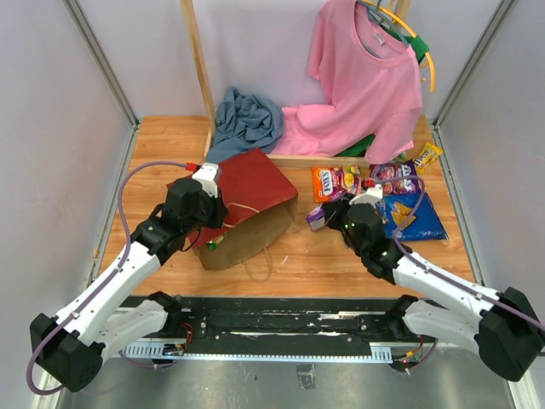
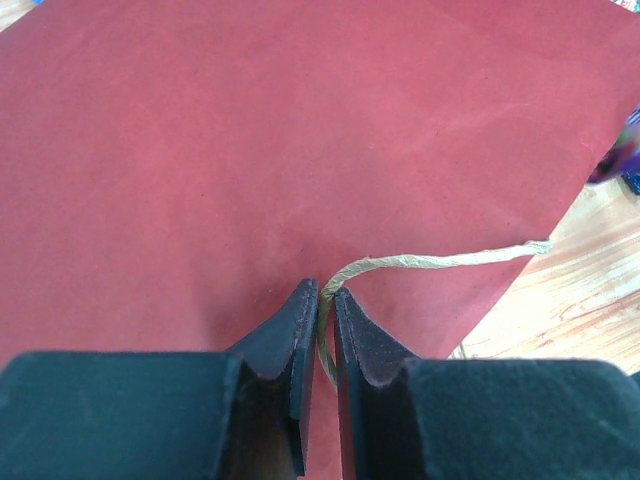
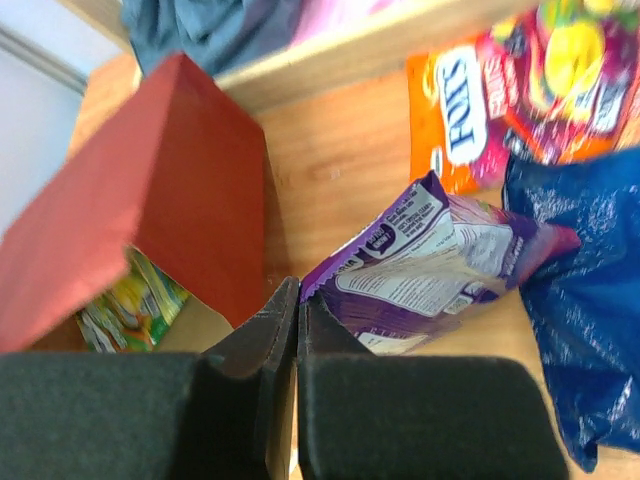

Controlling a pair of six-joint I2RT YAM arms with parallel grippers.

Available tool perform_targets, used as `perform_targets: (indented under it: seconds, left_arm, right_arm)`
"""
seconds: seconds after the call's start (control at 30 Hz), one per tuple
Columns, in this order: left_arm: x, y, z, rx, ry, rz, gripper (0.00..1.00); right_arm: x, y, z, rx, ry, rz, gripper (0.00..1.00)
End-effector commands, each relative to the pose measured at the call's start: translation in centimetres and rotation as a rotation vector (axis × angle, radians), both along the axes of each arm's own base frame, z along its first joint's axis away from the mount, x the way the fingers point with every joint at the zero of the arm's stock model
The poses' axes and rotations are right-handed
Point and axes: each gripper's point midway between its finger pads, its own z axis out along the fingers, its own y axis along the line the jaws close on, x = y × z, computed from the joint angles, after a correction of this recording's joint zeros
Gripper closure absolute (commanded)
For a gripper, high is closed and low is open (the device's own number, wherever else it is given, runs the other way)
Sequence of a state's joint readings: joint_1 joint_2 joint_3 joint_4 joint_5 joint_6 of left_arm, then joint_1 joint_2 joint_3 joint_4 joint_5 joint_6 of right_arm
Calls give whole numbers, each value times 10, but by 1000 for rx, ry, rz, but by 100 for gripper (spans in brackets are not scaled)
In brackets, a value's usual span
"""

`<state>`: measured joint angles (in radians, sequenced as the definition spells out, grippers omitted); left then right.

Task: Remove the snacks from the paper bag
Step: Place the snack at the center of the board.

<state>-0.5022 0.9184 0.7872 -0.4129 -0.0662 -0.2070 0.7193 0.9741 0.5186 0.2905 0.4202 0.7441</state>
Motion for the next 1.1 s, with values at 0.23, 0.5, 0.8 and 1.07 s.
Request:
perform_targets:
  seconds: [0.23,0.5,0.8,1.07]
  left_arm:
    - [4,2,7,-12,-31,16,83]
    - [4,3,9,-14,-35,14,83]
    - [3,3,7,-13,-31,17,83]
    - [4,2,7,-11,-28,12,83]
  right_arm:
    - [-50,8,-106,123,262,108,99]
    - [-64,-3,-119,83,295,67,99]
    - [-77,3,-148,89,402,-40,99]
    - [-70,23,-160,111,433,-86,99]
